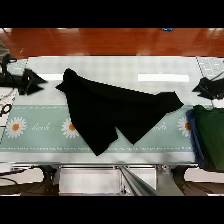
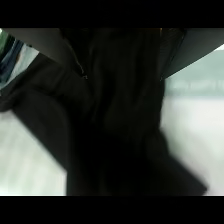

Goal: Fold the shirts.

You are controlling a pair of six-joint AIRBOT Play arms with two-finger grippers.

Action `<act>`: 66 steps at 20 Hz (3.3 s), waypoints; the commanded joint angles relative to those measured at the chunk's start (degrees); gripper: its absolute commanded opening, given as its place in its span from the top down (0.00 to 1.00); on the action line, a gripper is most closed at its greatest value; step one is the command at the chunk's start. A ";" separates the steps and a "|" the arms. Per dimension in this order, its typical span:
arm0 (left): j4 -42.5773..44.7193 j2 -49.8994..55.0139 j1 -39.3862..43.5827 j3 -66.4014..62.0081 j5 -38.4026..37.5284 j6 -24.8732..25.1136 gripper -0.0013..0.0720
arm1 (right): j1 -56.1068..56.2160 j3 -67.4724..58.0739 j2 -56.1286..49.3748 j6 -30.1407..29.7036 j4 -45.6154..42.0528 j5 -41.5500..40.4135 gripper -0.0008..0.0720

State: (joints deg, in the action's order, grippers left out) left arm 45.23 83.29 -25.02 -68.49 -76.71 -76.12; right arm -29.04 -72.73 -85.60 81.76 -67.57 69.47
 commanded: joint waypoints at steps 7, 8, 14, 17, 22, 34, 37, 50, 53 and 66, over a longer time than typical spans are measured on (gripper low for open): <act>3.65 -7.65 1.70 30.40 0.02 0.61 0.29 | -2.27 14.71 11.43 -7.69 10.49 -2.19 0.43; 3.63 -7.61 2.89 31.12 1.31 0.52 0.29 | -2.27 14.71 11.43 -7.72 11.02 -1.70 0.43; -2.29 -5.60 15.23 32.20 12.07 -1.09 0.29 | -2.27 14.71 11.43 -8.28 11.08 -0.85 0.43; -5.75 -3.87 21.27 32.17 16.46 -1.16 0.29 | -2.27 14.71 11.43 -9.22 10.86 0.72 0.43; -6.23 -3.19 22.75 29.16 18.58 1.95 0.96 | -3.02 14.16 11.43 -12.66 10.75 1.92 0.43; -6.23 -3.98 19.52 22.77 14.99 4.52 0.95 | -7.65 15.30 -0.96 -13.31 13.49 3.23 0.43; -6.21 -3.96 20.98 22.77 15.21 5.70 0.95 | -7.04 15.30 -3.80 -13.70 14.73 1.66 0.43; -6.23 -4.07 20.26 22.05 14.51 6.43 0.95 | 1.46 13.60 -6.05 -12.83 18.60 -6.64 0.96; -6.25 -4.28 17.44 17.20 9.42 6.47 0.95 | 1.46 8.13 -1.22 -11.82 16.61 -1.22 0.96; -5.64 -21.53 6.36 -46.23 8.07 2.62 0.96 | 1.46 -34.71 32.65 -3.37 15.34 0.68 0.96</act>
State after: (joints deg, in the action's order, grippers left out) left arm 38.87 64.27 -16.51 -101.10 -69.04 -71.37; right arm -27.55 -99.55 -59.57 76.36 -51.51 70.74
